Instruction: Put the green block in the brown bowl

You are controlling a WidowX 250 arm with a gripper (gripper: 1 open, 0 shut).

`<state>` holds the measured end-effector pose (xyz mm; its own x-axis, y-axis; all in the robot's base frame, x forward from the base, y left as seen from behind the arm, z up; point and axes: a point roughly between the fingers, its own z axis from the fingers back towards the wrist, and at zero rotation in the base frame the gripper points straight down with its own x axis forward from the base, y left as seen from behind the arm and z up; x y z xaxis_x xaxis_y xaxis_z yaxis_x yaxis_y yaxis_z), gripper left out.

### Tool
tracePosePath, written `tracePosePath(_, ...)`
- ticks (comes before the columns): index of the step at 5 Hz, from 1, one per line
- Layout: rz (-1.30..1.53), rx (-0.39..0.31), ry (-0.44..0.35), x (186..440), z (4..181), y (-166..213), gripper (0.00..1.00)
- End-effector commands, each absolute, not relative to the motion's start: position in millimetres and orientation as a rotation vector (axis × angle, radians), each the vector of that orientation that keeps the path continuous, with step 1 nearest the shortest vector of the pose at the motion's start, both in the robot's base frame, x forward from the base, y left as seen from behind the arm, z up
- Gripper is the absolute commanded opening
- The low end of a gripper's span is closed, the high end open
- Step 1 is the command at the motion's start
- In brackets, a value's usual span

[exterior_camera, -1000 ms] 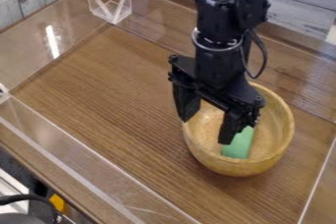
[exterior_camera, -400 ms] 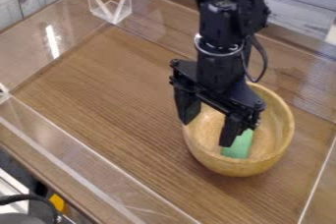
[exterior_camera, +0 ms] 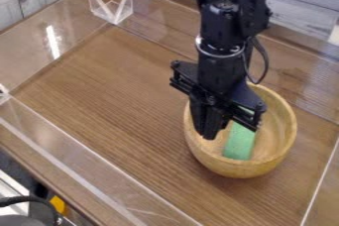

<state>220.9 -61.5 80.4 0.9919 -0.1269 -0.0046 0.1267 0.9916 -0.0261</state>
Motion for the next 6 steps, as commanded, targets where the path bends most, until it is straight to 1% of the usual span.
tracePosePath(1, -0.113, -0.025, -0.016, 226, 87.6, -58, 0.00)
tracePosePath(6, -0.075, -0.009, 0.000, 226, 95.2, -44, 0.00)
